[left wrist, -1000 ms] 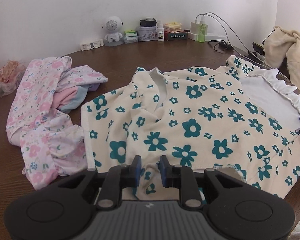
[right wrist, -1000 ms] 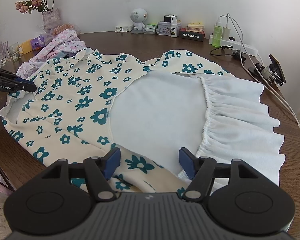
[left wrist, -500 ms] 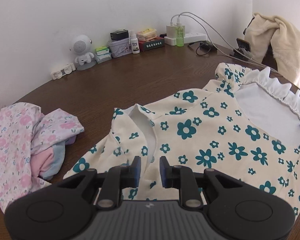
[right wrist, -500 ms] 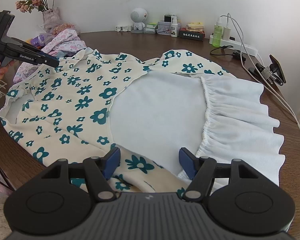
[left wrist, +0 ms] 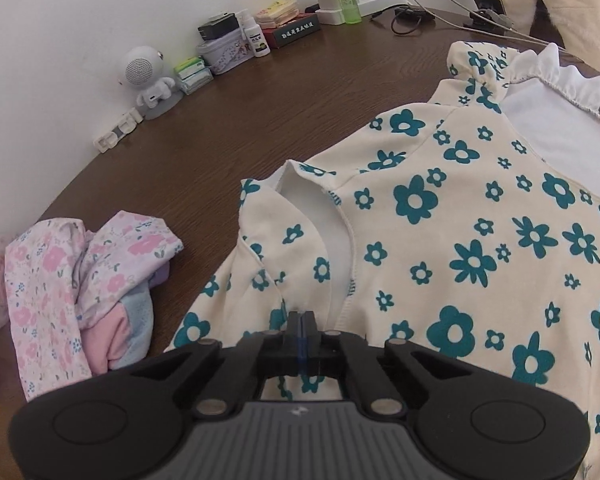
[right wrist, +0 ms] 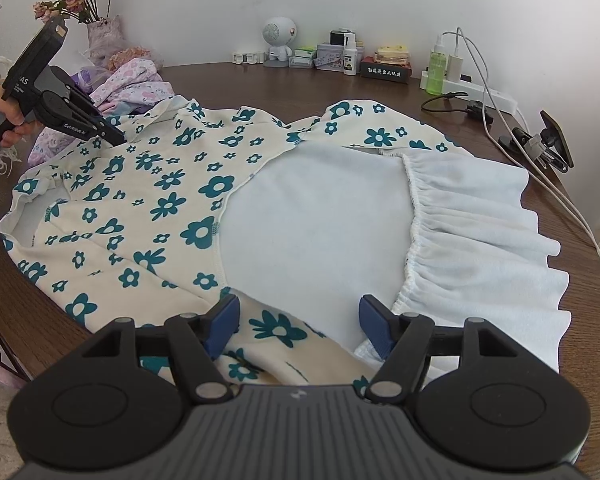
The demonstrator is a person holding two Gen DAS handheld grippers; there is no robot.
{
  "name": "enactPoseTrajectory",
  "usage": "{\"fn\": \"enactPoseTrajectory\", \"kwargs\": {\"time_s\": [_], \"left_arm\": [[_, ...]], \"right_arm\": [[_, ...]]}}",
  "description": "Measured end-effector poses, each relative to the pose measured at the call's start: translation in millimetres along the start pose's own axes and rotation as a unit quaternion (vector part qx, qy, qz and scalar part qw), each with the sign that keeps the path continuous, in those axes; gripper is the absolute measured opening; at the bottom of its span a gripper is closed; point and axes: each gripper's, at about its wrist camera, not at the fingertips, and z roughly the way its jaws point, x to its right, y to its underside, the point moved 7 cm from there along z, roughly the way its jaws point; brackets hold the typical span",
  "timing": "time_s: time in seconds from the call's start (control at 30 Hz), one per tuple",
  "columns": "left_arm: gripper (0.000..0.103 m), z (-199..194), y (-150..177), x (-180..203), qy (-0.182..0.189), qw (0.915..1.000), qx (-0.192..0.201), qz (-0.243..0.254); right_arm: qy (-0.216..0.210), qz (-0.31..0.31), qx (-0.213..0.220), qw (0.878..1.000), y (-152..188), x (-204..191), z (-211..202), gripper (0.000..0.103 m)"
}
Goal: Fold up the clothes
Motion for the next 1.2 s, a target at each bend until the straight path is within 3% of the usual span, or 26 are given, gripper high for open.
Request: {"fn": "enactPoseTrajectory", "kwargs": {"time_s": [0.13,0.2,0.27,0.37,0.53,0.63,0.8,0.97,1.13,1.2], "left_arm": [[0.004,-4,2,-9,-0.005,0.9980,0.004,-0.062],[0.007,-15,0,-15,0.007,0.9944,0.031,-0.101],[0.024,-32,-4,-18,0.010,0.9904,0.066,-0.121],[0.039,-52,-9,-18,0.007,0.9881,0.096,-0.120],[0.047,-61,-25,-14,-0.004,0.9900,0.108,-0.091],[0.047,-53,-33,-17,-0.009,0.9888,0.106,-0.105],[0.047,-29,-31,-14,0.003,0.9898,0.088,-0.112],[0.047,-11,-24,-22,0.002,0.9887,0.084,-0.125],[0.046,-13,-38,-31,0.026,0.9824,0.131,-0.130],[0.047,-3,-43,-28,0.035,0.9850,0.119,-0.120]], "right_arm": [[-0.001,-0.001,-0.002,1.000,0,0,0,0.068],[-0.002,0.000,-0.003,1.000,-1,1,0,0.068],[-0.005,0.007,0.004,1.000,-2,3,-3,0.067],[-0.005,0.029,0.036,0.999,-10,11,-20,0.067],[0.025,0.024,0.068,0.997,-55,43,-42,0.068],[0.061,-0.004,0.068,0.996,-93,70,-43,0.068],[0.125,-0.090,0.009,0.988,-131,104,-3,0.068],[0.108,-0.136,-0.040,0.984,-140,100,57,0.063],[0.057,-0.096,-0.036,0.993,-155,97,98,0.063],[0.039,-0.081,-0.030,0.996,-162,95,112,0.063]]}}
